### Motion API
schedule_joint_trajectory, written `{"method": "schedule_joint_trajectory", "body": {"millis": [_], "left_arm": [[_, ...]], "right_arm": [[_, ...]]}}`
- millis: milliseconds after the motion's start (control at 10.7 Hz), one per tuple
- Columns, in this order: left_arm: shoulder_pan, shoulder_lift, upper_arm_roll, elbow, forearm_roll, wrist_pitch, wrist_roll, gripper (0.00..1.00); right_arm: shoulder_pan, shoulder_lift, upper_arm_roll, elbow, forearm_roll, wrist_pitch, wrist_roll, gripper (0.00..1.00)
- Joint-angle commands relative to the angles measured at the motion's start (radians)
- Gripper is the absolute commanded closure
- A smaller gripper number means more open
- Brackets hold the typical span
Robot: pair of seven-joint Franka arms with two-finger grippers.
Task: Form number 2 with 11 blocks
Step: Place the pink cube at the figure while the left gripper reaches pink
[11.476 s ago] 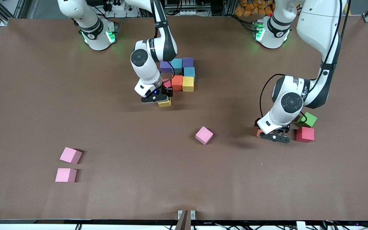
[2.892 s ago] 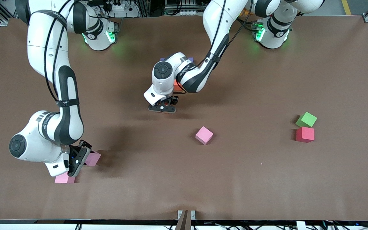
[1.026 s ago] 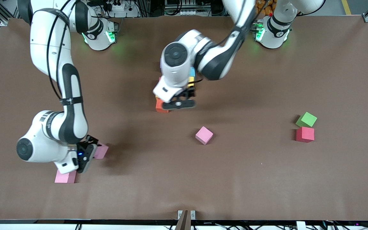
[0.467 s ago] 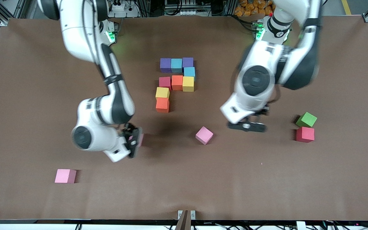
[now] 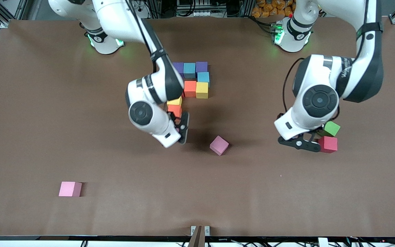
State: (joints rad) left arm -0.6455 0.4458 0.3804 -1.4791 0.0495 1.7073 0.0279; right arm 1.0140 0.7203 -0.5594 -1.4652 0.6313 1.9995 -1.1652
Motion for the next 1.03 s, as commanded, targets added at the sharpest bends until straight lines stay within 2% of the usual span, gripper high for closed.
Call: {"method": "schedule_joint_trajectory", "body": {"millis": [0, 187, 373, 560, 653, 933], "left_arm": [[0.024, -0.110, -0.020, -0.230, 0.027, 0.209, 0.032, 0.00], [0.021, -0.125, -0.023, -0.308, 0.016, 0.277, 0.032, 0.00], [0.023, -0.179, -0.029, -0.474, 0.009, 0.455, 0.032, 0.00], [0.012, -0.173, -0.050, -0.492, 0.007, 0.482, 0.027, 0.00], [0.010, -0.167, -0.084, -0.484, 0.000, 0.494, 0.002, 0.00], [0.004, -0.128, -0.144, -0.428, -0.020, 0.538, -0.121, 0.00]], "right_arm": [[0.099, -0.091, 0.019, -0.138, -0.008, 0.093, 0.048, 0.88], [0.191, -0.091, 0.021, -0.190, -0.008, 0.195, 0.088, 0.88], [0.234, -0.098, 0.019, -0.242, -0.008, 0.252, 0.075, 0.88], [0.239, -0.102, 0.019, -0.280, -0.010, 0.268, 0.043, 0.89], [0.248, -0.107, 0.019, -0.317, -0.010, 0.298, 0.033, 0.89], [0.251, -0.114, 0.019, -0.365, -0.012, 0.341, -0.005, 0.89]]}}
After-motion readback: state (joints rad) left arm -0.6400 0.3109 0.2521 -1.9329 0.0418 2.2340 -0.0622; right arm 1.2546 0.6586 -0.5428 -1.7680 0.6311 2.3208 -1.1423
